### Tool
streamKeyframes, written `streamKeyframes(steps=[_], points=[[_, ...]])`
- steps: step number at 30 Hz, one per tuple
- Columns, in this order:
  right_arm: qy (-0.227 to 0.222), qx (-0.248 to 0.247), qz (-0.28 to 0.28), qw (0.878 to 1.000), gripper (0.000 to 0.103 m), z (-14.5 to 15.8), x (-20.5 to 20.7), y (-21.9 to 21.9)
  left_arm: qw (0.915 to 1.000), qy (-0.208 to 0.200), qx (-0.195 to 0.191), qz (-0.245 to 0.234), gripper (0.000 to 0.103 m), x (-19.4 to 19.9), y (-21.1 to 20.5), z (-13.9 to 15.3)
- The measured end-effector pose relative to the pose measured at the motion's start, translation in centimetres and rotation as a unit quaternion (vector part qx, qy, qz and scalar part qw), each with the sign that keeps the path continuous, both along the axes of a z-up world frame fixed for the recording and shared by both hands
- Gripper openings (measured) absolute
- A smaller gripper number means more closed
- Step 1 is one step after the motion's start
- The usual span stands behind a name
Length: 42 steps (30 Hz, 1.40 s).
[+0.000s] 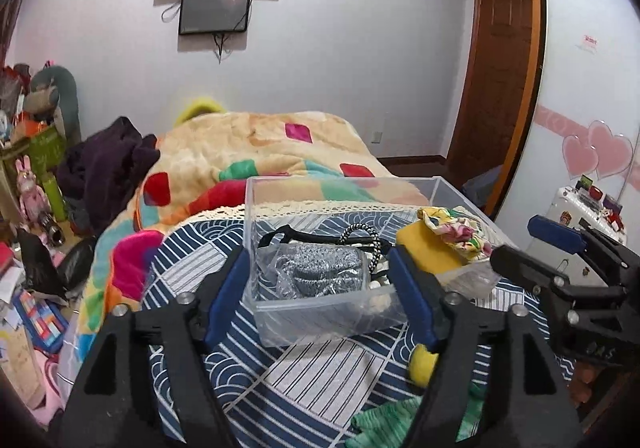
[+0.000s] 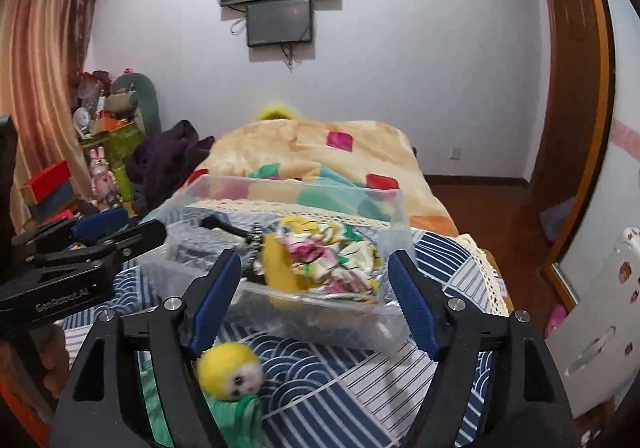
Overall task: Organize soft objects
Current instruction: 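Grasp the green knitted glove with the left gripper while the right grasps the yellow plush toy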
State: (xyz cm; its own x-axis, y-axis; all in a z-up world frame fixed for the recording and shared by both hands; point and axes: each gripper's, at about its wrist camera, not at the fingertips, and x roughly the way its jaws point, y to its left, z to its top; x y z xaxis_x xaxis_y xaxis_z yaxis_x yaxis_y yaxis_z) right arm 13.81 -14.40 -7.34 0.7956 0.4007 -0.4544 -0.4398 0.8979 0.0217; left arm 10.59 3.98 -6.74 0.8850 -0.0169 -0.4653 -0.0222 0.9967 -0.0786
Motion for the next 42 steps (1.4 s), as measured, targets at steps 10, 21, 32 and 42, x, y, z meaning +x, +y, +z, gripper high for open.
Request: streamKeyframes(steps=[10,21,32,42], points=[[0.071,0.013,0.054,0.996,0.076,-4.0,-0.2,1.6,0.9990,0.043,0.001,-0.006,0.086,-1.5,0.0,-2.6],[0.135,-0.017,0.091,0.987,0.042,-7.1,0.5,3.7,0.9968,0.078,-0.008,-0.015,0.086,-2.5,-0.5,-4.9],[0.096,0.008,0.034,0.995,0.041,-5.1,-1.0,-0.4,0.9944,0.091,-0.009,-0.052,0.091,-3.4,-2.4,-5.3],[0.088,0.026,0.011,0.996,0.041,-4.7,-1.7,-3.0,0.9868,0.132,-0.019,-0.091,0.092,-3.4,-5.2,-7.8]])
